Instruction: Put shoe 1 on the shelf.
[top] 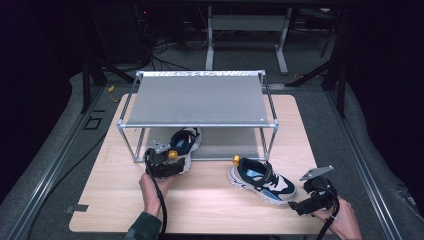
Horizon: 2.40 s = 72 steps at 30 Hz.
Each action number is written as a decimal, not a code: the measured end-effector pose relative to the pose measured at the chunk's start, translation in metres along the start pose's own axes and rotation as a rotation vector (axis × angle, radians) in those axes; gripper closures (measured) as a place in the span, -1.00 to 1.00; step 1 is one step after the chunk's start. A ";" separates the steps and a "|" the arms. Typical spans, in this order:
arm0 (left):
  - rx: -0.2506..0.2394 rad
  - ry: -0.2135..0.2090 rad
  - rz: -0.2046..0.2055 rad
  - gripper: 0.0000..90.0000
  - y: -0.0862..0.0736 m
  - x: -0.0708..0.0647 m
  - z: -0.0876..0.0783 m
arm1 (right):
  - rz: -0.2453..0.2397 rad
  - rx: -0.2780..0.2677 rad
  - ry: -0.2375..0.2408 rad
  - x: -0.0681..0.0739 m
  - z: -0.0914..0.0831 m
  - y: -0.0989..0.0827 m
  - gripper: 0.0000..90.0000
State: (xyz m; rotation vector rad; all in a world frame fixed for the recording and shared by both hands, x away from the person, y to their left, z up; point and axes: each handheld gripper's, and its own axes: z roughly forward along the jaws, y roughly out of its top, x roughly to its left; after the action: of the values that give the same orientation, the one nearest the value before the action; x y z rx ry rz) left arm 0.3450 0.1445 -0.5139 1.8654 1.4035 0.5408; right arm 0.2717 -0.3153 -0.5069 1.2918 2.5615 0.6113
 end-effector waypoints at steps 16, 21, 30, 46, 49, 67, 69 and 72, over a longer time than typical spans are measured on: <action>-0.032 0.066 -0.030 -0.26 0.010 -0.015 0.024 | 0.019 -0.043 0.012 -0.001 0.002 -0.001 -0.94; -0.024 0.063 -0.039 -0.25 0.016 -0.020 0.034 | 0.016 -0.027 0.007 -0.002 0.001 -0.001 -0.94; -0.039 0.046 -0.017 -0.25 0.014 -0.021 0.021 | 0.021 -0.045 0.004 -0.002 0.000 -0.004 -0.94; -0.017 0.036 -0.013 0.11 0.017 -0.022 0.037 | 0.024 -0.069 0.009 -0.002 -0.004 -0.001 -0.93; -0.011 0.038 -0.014 0.15 0.018 -0.023 0.042 | 0.026 -0.071 0.011 -0.002 -0.004 -0.001 -0.93; 0.075 -0.009 0.007 -0.30 0.023 -0.016 0.056 | 0.028 -0.083 0.016 -0.001 -0.005 0.001 -0.92; 0.079 -0.019 0.019 -0.44 0.020 -0.013 0.048 | 0.026 -0.084 0.020 0.000 -0.006 0.002 -0.92; 0.079 -0.017 0.034 -0.61 0.013 -0.009 0.034 | 0.026 -0.096 0.027 0.001 -0.008 0.003 -0.92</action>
State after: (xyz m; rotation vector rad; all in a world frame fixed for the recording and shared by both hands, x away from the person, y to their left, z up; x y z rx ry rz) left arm 0.3744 0.1245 -0.5253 1.9546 1.4022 0.4912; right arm 0.2704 -0.3147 -0.4978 1.2953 2.5072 0.7516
